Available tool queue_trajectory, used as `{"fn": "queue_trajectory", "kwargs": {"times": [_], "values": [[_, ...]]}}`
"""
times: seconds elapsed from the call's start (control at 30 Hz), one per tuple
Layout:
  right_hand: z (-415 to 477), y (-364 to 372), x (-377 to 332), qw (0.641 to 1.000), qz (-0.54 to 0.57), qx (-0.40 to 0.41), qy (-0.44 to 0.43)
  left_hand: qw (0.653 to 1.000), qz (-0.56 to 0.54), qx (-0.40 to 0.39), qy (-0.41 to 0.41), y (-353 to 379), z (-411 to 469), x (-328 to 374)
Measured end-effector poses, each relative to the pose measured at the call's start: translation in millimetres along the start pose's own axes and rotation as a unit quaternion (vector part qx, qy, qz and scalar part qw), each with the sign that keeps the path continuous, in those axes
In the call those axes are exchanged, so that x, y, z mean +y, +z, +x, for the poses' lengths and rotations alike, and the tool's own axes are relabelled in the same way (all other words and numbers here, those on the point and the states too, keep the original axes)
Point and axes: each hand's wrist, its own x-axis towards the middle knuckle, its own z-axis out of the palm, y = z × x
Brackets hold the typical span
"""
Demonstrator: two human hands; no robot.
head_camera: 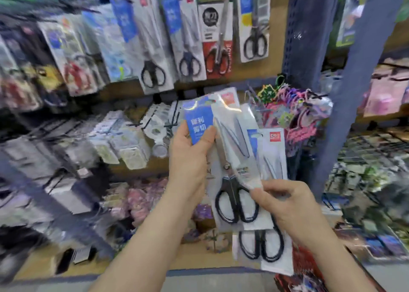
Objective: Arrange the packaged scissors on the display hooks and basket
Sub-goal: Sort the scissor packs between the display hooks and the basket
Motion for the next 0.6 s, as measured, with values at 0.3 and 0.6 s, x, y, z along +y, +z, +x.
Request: {"fn": "queue_trajectory", "kwargs": {"times": [0.3,0.6], "values": [[7,118,-28,0.998,0.032,-0.036,-0.031,0.998,-0.013,0.045,0.045,-119,59,88],[46,163,-56,0.998,0.034,-0.004,-0.055,0.996,0.052,-0.035,0.058,-131,133,151]]}}
